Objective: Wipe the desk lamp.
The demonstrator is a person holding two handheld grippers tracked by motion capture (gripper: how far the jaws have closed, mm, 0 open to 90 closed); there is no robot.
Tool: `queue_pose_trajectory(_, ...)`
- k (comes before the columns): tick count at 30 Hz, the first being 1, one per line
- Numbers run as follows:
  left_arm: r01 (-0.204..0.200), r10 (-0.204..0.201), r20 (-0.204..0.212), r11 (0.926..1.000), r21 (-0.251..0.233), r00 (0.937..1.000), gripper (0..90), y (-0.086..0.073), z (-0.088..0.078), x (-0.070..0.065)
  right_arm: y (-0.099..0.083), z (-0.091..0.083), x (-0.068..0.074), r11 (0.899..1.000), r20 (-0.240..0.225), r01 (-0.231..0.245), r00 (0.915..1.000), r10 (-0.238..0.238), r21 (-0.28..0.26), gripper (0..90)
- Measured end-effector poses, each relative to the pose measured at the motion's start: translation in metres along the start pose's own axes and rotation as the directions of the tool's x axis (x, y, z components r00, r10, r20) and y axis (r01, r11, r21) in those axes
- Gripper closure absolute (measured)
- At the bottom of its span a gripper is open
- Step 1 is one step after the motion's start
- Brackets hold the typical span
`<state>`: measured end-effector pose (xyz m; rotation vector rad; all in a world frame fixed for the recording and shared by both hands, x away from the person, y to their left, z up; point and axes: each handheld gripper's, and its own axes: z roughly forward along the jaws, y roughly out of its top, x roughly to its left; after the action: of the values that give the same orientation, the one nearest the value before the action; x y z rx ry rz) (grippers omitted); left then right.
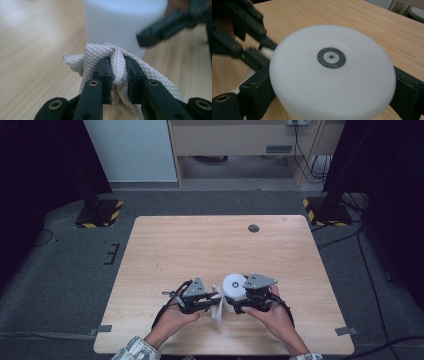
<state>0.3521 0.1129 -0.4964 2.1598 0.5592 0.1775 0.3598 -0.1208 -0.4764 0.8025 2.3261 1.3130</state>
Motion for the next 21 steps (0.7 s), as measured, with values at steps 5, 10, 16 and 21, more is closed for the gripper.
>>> queue_pose_trajectory(5,-0.002,0.002,-0.006,0.9998,0.019,1.0000,75.9,-0.001,0.005,-0.001,0.001,0.001,0.000,1.000,0.022,-0.009,0.9997,0.009,0.005,8.1)
queue_pose_trajectory(10,0.014,-0.014,-0.024,0.9996,-0.026,0.9996,75.8,0.001,-0.003,0.004,0.007,-0.007,-0.003,0.999,0.020,-0.045,0.9987,0.046,-0.022,4.6)
queue_pose_trajectory(16,0.009,-0.010,-0.031,0.9995,-0.031,0.9995,75.8,0.002,-0.003,0.004,0.017,-0.024,-0.007,0.996,0.017,-0.074,0.9971,0.075,-0.052,6.5)
queue_pose_trajectory(21,-0.003,0.002,-0.039,0.9994,-0.033,0.9992,75.7,0.003,-0.004,0.003,0.020,-0.030,-0.012,0.994,0.017,-0.101,0.9946,0.102,-0.051,13.4)
